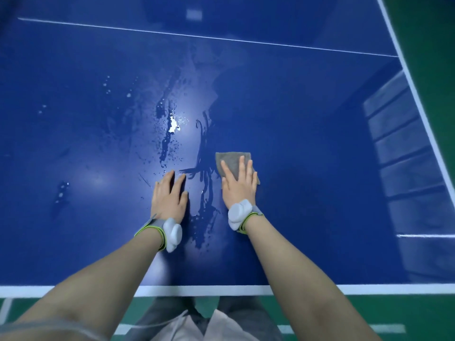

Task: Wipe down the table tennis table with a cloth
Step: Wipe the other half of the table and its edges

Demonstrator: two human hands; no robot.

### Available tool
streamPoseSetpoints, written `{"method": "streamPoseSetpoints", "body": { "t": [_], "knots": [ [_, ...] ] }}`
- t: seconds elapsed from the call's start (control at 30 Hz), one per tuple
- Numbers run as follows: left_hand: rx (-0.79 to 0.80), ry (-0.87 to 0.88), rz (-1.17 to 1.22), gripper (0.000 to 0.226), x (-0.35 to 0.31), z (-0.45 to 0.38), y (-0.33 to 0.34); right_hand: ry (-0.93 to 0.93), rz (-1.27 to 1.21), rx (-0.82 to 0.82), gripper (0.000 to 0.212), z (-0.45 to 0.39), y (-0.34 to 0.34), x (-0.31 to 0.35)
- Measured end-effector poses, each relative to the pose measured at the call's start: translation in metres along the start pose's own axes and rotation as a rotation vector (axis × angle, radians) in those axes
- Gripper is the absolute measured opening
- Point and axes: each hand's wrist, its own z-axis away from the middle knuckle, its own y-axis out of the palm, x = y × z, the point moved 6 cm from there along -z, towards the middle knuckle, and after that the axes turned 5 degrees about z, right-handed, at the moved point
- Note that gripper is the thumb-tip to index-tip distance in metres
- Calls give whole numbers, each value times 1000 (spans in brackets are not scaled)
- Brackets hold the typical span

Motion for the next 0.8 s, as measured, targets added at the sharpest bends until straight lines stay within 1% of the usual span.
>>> {"method": "streamPoseSetpoints", "body": {
  "t": [0.1, 0.17, 0.2, 0.23, 0.27, 0.37, 0.4, 0.47, 0.5, 0.57, 0.7, 0.73, 0.77, 0.8],
  "knots": [
    [-69, -108, 28, 46, 15, 10, -6, -180, 21, 36, 48, 24, 9, 21],
    [-100, -146, 33, 50, 24, 17, -12, -281, -18, 62, 45, 30, 8, 17],
    [-110, -171, 41, 53, 29, 22, -14, -297, -47, 69, 44, 31, 6, 10],
    [-119, -198, 52, 55, 35, 26, -18, -270, -77, 62, 44, 28, 4, 0],
    [-126, -220, 53, 56, 43, 29, -22, -194, -97, 47, 44, 26, 2, -10],
    [-112, -210, 26, 55, 58, 37, -30, 97, -52, -6, 47, 28, 2, -27],
    [-94, -192, 17, 55, 61, 39, -31, 151, -26, 4, 48, 31, 5, -24],
    [-72, -171, 15, 55, 61, 39, -31, 175, -11, 25, 50, 35, 10, -11],
    [-64, -165, 14, 55, 62, 39, -31, 153, -6, 25, 50, 41, 14, 0],
    [-41, -162, 20, 55, 62, 41, -32, 52, -3, 33, 50, 58, 22, 24],
    [-3, -136, 27, 56, 63, 45, -33, -330, 49, 58, 49, 89, 31, 46],
    [11, -124, 21, 57, 62, 44, -31, -376, 37, 54, 49, 88, 28, 38],
    [22, -108, 15, 57, 64, 46, -31, -357, 23, 48, 47, 88, 27, 29],
    [31, -93, 12, 57, 66, 48, -32, -277, 15, 38, 44, 87, 26, 16]
  ]
}}
